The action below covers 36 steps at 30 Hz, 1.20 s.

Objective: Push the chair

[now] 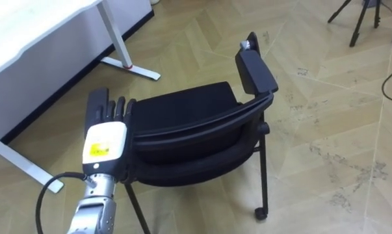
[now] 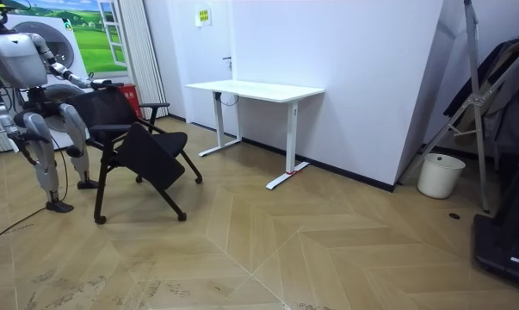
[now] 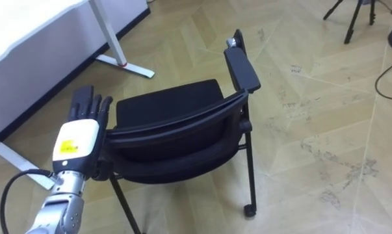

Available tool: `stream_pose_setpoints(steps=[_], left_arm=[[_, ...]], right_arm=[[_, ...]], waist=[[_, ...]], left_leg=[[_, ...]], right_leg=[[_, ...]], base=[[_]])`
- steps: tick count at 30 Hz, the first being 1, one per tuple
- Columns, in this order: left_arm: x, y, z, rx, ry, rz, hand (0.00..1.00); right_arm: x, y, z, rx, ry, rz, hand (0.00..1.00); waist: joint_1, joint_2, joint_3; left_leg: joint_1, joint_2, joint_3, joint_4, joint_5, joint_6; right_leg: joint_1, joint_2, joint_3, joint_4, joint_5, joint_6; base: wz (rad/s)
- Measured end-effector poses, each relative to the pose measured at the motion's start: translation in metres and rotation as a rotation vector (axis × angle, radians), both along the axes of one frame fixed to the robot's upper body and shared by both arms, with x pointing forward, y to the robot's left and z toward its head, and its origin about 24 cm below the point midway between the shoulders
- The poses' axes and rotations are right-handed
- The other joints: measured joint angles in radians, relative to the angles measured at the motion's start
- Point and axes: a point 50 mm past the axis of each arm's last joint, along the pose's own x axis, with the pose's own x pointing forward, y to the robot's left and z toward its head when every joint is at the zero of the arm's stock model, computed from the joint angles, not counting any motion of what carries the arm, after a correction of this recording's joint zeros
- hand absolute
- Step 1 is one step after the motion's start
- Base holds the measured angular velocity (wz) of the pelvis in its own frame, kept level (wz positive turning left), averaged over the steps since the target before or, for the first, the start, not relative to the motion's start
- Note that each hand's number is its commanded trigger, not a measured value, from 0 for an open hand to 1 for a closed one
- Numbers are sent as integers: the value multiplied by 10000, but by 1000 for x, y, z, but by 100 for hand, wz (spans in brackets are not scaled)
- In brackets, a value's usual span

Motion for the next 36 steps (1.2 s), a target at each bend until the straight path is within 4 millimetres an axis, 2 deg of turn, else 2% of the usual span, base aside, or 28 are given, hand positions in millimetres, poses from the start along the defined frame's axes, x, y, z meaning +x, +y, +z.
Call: stream_pose_setpoints(steps=[6, 13, 14, 15, 17, 25, 32, 36], left_arm=[[-1, 3, -1, 448, 198, -261, 0], [-2, 9, -4, 664, 608, -195, 2], [-1, 10, -5, 710, 664, -177, 84], [-1, 10, -6, 731, 686, -166, 100], [1, 12, -8, 820, 811, -105, 100], [9, 17, -5, 1110, 1373, -149, 100], [13, 16, -4, 1115, 1525, -210, 100], [12, 16, -4, 1101, 1599, -242, 100]], right_arm=[[1, -3, 1, -91, 4, 226, 0], [-1, -10, 2, -177, -59, -27, 0], [-3, -10, 2, -180, -46, -95, 0], [-3, -10, 2, -184, -36, -94, 0], [-2, -10, 3, -206, -53, -141, 0], [-3, -15, 4, -283, -64, -227, 0], [-2, -18, 5, -351, -135, -200, 0], [-2, -19, 5, -313, -189, -178, 0]], waist=[[-10, 24, -2], [-38, 101, 2], [-94, 109, 0], [-121, 111, 1], [-282, 110, 1], [-539, 119, -4], [-565, 145, -23], [-701, 160, -38]], left_leg=[[3, 1, 18, -1, 0, 0], [154, 2, 250, -2, 0, 0], [166, 2, 267, -2, 0, 0], [169, 2, 266, -2, 1, 0], [177, 2, 267, -2, 1, 1], [173, -7, 294, -2, 1, 2], [173, -9, 294, -3, 2, 2], [177, -19, 295, -19, 2, 2]], right_leg=[[-4, 0, 74, 6, 4, 2], [9, 0, 223, 2, 3, 4], [18, 0, 220, 10, 3, 4], [17, 0, 222, 15, 3, 4], [16, 0, 224, 30, 9, 15], [-17, -13, 266, 21, 64, 75], [-13, -12, 262, 21, 71, 71], [-12, -17, 273, 3, 67, 75]], base=[[-1], [-8], [0], [0], [0], [-2], [0], [0]])
